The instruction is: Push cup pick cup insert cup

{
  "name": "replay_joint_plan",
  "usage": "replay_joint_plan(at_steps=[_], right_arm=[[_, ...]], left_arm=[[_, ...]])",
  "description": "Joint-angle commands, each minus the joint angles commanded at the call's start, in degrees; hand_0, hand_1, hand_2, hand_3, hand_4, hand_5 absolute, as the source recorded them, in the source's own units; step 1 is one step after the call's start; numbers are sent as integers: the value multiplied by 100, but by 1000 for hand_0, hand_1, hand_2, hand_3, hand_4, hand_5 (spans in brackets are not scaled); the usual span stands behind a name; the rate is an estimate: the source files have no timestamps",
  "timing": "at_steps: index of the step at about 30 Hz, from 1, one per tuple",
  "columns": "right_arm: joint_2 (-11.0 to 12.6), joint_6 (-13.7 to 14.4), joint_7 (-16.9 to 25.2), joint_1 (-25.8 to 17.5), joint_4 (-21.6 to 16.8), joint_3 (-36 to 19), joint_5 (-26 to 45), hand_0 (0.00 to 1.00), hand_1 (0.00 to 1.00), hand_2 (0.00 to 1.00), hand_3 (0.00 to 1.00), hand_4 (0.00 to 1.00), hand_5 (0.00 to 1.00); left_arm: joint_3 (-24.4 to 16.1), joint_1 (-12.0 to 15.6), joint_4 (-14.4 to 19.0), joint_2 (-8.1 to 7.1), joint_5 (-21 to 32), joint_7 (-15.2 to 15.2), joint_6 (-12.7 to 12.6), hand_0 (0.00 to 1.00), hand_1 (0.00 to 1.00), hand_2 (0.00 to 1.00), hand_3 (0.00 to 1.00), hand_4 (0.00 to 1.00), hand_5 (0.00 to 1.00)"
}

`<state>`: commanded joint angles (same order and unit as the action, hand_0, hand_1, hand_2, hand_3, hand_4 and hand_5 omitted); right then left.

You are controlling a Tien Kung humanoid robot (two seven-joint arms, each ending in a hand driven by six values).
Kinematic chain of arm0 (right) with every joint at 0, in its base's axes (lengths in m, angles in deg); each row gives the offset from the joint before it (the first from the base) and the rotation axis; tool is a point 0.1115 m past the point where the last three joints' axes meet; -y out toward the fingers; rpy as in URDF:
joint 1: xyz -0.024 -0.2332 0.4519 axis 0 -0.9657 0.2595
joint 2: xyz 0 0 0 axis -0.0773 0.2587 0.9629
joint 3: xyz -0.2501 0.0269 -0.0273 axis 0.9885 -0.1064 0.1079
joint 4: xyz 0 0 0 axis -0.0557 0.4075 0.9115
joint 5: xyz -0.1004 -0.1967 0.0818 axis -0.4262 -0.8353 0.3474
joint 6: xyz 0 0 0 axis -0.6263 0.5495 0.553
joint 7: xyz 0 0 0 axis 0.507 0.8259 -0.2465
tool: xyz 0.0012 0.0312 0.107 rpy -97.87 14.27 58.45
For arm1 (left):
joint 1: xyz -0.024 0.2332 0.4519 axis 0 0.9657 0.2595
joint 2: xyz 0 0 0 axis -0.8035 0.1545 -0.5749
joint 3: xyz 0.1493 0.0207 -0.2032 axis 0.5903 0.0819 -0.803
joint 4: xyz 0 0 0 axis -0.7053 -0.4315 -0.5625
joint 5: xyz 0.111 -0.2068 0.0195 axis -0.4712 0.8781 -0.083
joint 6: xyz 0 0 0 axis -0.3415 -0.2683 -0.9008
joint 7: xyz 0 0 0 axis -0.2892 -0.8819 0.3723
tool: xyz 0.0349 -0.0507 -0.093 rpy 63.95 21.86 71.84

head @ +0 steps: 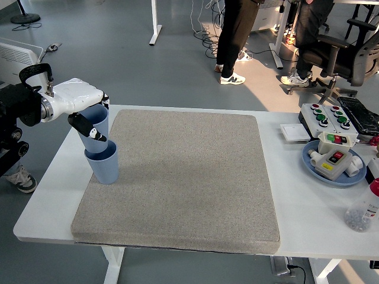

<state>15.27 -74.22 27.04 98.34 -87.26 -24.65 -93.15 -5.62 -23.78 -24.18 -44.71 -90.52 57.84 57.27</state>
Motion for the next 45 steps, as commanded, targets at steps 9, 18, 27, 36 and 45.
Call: replay_joint_plan(at_steps=[9, 18, 27, 36, 45], right_arm=[[3, 6, 8, 23, 1, 20, 31, 523, 544, 622, 565, 118, 454], [7, 8, 9, 36, 2, 21, 31, 523, 544, 623, 565, 117, 455], [9, 8, 9, 40, 2, 23, 35, 523, 544, 623, 565, 117, 455], [13, 9, 13, 44, 3, 21, 35, 523, 544, 623, 565, 117, 454], [12, 5, 9, 46, 4, 10, 17, 523, 544, 622, 564, 117, 455]], left_arm=[[35, -3, 5, 26, 49, 2, 2, 241, 488, 606, 451, 983, 464], [68, 9, -25, 30, 68, -17, 22, 242, 490, 606, 451, 979, 465], [93, 29, -39, 47, 139, -24, -17, 292, 531, 612, 451, 978, 469], [101, 81, -65, 51, 161, -68, 39, 639, 710, 739, 694, 977, 474], [81, 138, -141, 86, 253, -79, -30, 742, 806, 825, 767, 983, 492]])
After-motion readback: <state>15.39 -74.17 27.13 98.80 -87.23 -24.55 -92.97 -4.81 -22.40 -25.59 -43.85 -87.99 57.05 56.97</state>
